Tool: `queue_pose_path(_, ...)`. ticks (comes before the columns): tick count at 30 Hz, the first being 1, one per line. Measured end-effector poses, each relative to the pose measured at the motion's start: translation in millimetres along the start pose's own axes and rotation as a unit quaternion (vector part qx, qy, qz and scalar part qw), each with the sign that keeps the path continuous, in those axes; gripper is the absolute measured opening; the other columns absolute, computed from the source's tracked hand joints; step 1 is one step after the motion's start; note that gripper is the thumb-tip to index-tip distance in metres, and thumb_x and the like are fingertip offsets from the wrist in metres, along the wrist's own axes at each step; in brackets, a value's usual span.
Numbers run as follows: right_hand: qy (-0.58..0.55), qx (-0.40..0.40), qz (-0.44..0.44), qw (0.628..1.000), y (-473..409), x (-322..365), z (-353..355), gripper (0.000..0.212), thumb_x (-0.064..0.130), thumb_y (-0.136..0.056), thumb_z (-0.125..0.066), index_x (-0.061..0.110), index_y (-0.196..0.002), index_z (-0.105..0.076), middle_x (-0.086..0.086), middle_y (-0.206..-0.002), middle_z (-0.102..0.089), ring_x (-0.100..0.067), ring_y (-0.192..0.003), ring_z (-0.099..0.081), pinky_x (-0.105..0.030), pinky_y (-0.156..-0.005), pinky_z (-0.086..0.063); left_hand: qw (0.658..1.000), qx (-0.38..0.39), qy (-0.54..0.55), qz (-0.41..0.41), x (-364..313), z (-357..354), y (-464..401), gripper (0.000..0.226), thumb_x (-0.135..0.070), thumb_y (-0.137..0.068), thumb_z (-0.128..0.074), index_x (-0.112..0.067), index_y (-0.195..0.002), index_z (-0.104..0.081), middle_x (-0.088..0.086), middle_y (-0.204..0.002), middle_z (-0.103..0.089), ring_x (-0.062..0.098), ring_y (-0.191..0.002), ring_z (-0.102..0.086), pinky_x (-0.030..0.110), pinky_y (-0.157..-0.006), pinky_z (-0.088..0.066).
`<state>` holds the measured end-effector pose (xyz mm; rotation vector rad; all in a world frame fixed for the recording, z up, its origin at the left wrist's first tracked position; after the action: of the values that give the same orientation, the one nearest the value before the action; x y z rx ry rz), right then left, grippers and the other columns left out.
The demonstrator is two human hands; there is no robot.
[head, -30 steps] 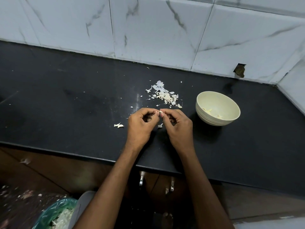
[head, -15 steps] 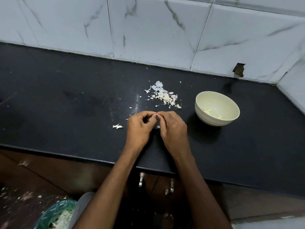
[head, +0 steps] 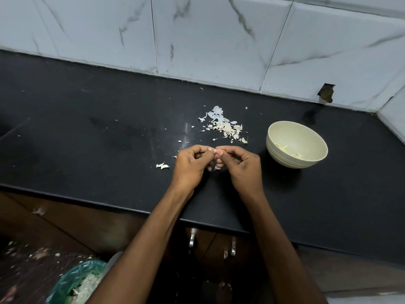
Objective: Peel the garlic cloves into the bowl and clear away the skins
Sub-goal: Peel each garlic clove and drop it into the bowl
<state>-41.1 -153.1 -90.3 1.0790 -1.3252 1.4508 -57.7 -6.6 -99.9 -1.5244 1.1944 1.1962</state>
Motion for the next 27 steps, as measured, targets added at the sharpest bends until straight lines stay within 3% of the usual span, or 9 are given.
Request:
queue_pose_path(8, -0.212, 0.041, -0.11, 0.97, -1, 0, 1, 0.016, -0.001, -0.096, -0.065, -0.004, -0.108, -0.074, -0.015, -0.087, -0.074, -0.017, -0.078, -0.068, -0.024, -0.074, -0.058, 0.979, 0.046, 0.178, 0.085, 2, -12, 5, 0.013, 0.001, -0.099, -0.06, 0.004, -0.095, -0.072, 0.009, -0.075, -0.067, 0.013, -0.066, -0.06, 0.024, -0.069, -0.051)
queue_pose_path(14, -0.222, 0.044, -0.143, 0.964, 0, -3, 2, 0.014, -0.002, -0.096, -0.064, -0.001, -0.102, -0.076, -0.017, -0.087, -0.074, -0.02, -0.08, -0.068, -0.024, -0.075, -0.058, 0.976, 0.041, 0.185, 0.106, 2, -12, 9, 0.015, 0.002, -0.099, -0.058, 0.004, -0.094, -0.072, 0.008, -0.075, -0.066, 0.012, -0.065, -0.057, 0.024, -0.068, -0.053)
queue_pose_path(18, 0.009, -0.04, 0.006, 0.999, 1, 2, 4, 0.015, 0.007, -0.094, -0.075, 0.01, -0.109, -0.078, -0.006, -0.096, -0.079, -0.013, -0.081, -0.073, -0.023, -0.071, -0.058, 0.994, -0.035, 0.092, 0.046, 2, -7, 8, 0.012, 0.003, -0.097, -0.063, 0.001, -0.09, -0.073, 0.002, -0.069, -0.067, 0.007, -0.057, -0.055, 0.019, -0.056, -0.046)
queue_pose_path(21, 0.182, -0.084, 0.158, 0.967, 7, 13, 5, 0.017, 0.007, -0.094, -0.074, 0.015, -0.108, -0.08, 0.002, -0.099, -0.075, -0.007, -0.08, -0.07, -0.019, -0.073, -0.054, 0.998, -0.059, 0.027, -0.001, 1, -6, 11, 0.009, 0.002, -0.096, -0.066, -0.001, -0.092, -0.073, -0.001, -0.067, -0.067, 0.006, -0.055, -0.053, 0.018, -0.054, -0.046)
queue_pose_path(27, 0.262, -0.086, 0.225, 0.935, 14, 18, -4, 0.016, 0.009, -0.092, -0.075, 0.015, -0.107, -0.08, 0.001, -0.096, -0.075, -0.01, -0.076, -0.071, -0.031, -0.073, -0.06, 0.997, -0.071, 0.021, -0.027, 1, -4, 13, 0.01, 0.003, -0.096, -0.067, 0.011, -0.099, -0.071, 0.007, -0.074, -0.071, 0.007, -0.062, -0.063, 0.018, -0.059, -0.051)
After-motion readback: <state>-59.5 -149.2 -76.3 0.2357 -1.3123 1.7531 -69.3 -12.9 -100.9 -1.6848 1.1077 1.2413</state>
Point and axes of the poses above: each hand's wrist, its own y-axis away from the middle knuckle, its own z-axis out of the back of the hand, x = y × z, the point moved 5 cm from there along -y, towards the middle knuckle
